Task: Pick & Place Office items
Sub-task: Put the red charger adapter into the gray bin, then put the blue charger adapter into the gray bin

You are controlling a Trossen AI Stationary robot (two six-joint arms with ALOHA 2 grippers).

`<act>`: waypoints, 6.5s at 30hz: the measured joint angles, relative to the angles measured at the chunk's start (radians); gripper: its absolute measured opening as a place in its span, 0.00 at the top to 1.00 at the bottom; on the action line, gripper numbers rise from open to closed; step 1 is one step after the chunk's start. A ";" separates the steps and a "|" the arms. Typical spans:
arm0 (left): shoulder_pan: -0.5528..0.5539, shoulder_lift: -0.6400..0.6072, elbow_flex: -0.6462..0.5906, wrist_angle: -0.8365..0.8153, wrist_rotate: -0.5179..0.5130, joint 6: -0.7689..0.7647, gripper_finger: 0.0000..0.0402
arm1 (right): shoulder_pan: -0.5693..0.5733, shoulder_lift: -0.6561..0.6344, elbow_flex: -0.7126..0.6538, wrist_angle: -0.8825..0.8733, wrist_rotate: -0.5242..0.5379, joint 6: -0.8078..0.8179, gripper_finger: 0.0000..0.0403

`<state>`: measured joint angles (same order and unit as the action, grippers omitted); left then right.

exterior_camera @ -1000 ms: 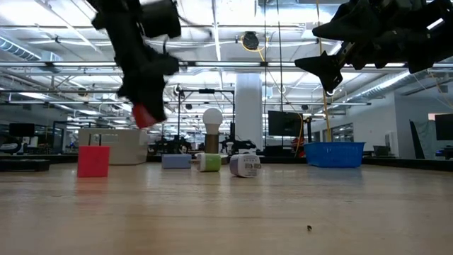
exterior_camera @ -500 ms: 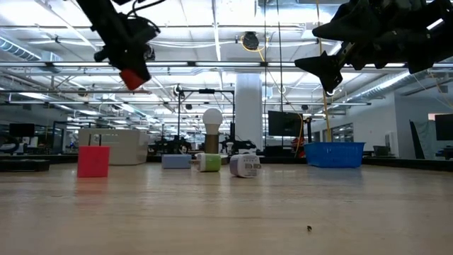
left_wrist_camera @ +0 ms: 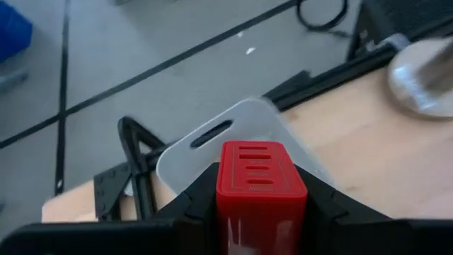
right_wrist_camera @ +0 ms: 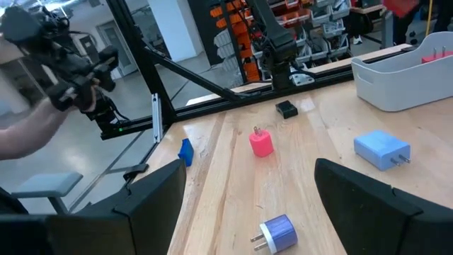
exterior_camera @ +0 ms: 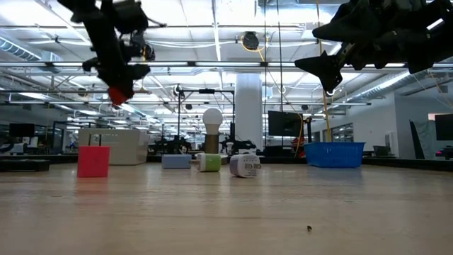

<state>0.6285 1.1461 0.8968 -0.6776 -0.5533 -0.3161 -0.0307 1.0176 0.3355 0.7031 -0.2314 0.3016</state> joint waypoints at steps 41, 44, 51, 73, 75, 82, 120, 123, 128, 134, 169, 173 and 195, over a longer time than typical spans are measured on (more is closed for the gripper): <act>0.085 0.095 -0.257 0.369 0.056 -0.036 0.49 | 0.000 0.000 0.000 0.003 0.000 0.001 0.25; 0.085 0.095 -0.257 0.368 0.070 -0.015 0.50 | 0.000 0.000 0.000 0.003 0.000 0.001 0.25; 0.082 0.094 -0.257 0.444 0.186 0.033 0.54 | 0.000 0.000 0.000 0.003 0.000 -0.003 0.25; 0.078 0.095 -0.193 0.431 0.553 0.155 0.56 | 0.000 0.000 0.000 0.003 0.000 -0.003 0.25; 0.075 0.095 -0.145 0.352 0.553 0.158 0.56 | 0.000 0.000 0.000 0.003 0.000 -0.003 0.25; -0.002 0.095 -0.015 0.160 0.605 0.225 0.56 | 0.000 0.000 0.000 0.003 0.000 -0.003 0.25; -0.395 0.285 0.061 0.191 0.544 0.270 0.25 | 0.000 0.000 0.000 0.002 -0.001 -0.002 0.25; -0.367 0.329 0.060 0.193 0.541 0.290 0.25 | 0.000 0.000 0.000 0.002 -0.002 -0.001 0.25; -0.315 0.378 0.060 0.213 0.542 0.301 0.24 | 0.000 0.000 0.000 0.002 -0.005 0.000 0.25; -0.268 0.405 0.060 0.227 0.544 0.288 0.25 | 0.000 0.000 0.000 0.002 -0.005 0.000 0.25; -0.218 0.433 0.102 0.144 0.736 0.142 0.25 | 0.000 0.000 0.000 0.033 -0.003 0.027 0.25; -0.217 0.524 0.191 0.020 0.716 0.185 0.25 | 0.000 0.000 0.000 0.045 -0.001 0.041 0.25; -0.243 0.694 0.384 -0.135 0.631 0.326 0.25 | 0.059 0.000 0.000 0.056 -0.001 0.070 0.25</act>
<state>0.3859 1.8400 1.2804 -0.8124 0.0773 0.0102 0.0284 1.0180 0.3359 0.7589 -0.2321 0.3713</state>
